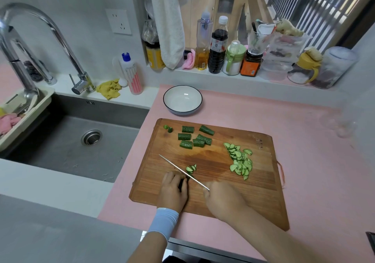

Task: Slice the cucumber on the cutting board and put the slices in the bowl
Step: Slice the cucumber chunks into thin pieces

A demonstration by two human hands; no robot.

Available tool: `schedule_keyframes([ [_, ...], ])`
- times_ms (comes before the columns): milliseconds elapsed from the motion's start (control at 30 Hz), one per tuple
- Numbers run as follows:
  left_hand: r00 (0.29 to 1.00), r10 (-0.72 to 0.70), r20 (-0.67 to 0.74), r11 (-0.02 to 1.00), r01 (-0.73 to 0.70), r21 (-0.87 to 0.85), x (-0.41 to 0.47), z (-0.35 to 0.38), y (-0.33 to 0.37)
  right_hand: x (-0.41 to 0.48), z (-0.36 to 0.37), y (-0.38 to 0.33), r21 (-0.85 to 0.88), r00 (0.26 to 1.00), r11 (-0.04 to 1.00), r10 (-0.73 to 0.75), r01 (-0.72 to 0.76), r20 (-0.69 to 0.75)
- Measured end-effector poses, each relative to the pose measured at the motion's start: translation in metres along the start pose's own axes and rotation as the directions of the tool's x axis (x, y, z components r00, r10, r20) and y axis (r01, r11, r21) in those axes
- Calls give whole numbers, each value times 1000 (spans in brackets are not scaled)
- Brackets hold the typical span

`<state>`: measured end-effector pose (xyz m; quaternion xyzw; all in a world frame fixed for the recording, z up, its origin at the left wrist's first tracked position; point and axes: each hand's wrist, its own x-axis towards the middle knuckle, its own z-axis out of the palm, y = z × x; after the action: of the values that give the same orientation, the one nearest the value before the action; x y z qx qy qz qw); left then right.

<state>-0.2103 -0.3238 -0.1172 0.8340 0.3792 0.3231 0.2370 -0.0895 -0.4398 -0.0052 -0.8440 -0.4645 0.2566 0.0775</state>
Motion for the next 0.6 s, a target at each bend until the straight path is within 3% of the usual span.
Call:
schedule_keyframes([
  [267,1000,-24,-15,999,24,27,0,0,1,-9,6,6,-22,996,998,-62,61,-56],
  [600,999,-27,-18,999,28,30,1,0,2,-27,3,21,-28,998,999,-39,38,-51],
])
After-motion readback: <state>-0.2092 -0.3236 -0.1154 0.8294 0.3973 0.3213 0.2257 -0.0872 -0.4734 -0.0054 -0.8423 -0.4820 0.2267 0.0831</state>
